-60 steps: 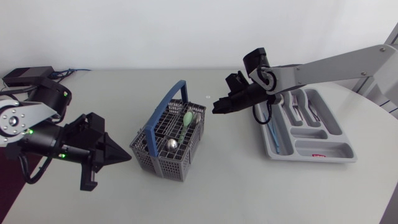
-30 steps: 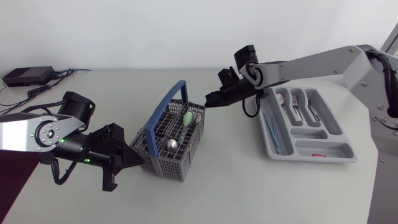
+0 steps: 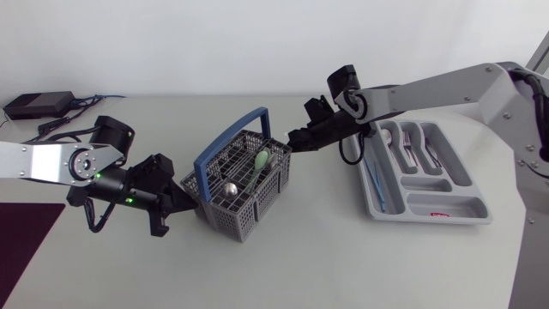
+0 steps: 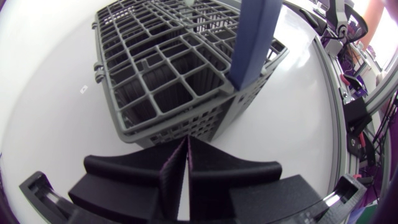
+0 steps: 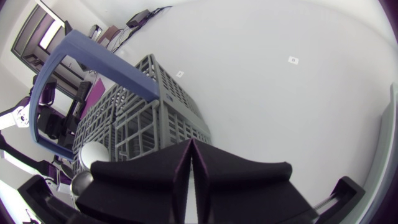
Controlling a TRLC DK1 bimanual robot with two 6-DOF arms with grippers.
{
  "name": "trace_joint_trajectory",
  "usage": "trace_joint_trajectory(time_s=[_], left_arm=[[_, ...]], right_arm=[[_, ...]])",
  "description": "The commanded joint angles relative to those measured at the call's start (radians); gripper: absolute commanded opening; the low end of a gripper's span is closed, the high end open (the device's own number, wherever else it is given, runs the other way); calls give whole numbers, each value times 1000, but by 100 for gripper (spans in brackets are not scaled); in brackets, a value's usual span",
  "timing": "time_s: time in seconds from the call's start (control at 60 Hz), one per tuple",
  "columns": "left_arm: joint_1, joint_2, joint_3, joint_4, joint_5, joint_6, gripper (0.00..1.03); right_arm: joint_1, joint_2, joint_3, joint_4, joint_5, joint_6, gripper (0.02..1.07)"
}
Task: Unload the cutlery basket into the drawer organizer.
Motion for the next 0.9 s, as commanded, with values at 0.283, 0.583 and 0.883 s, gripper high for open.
trace_joint_trajectory(time_s=[0.283,0.583,0.883], left_arm=[[-3,197,239,63,18,-45,17],[-46,286,341,65,18,-81,17],[-77,303,368,85,16,-118,17]], right_arm=[[3,-171,-209,-16,-36,-7,11],[-23,-251,-312,25,22,12,11],[-36,-308,-373,81,214,36,11]])
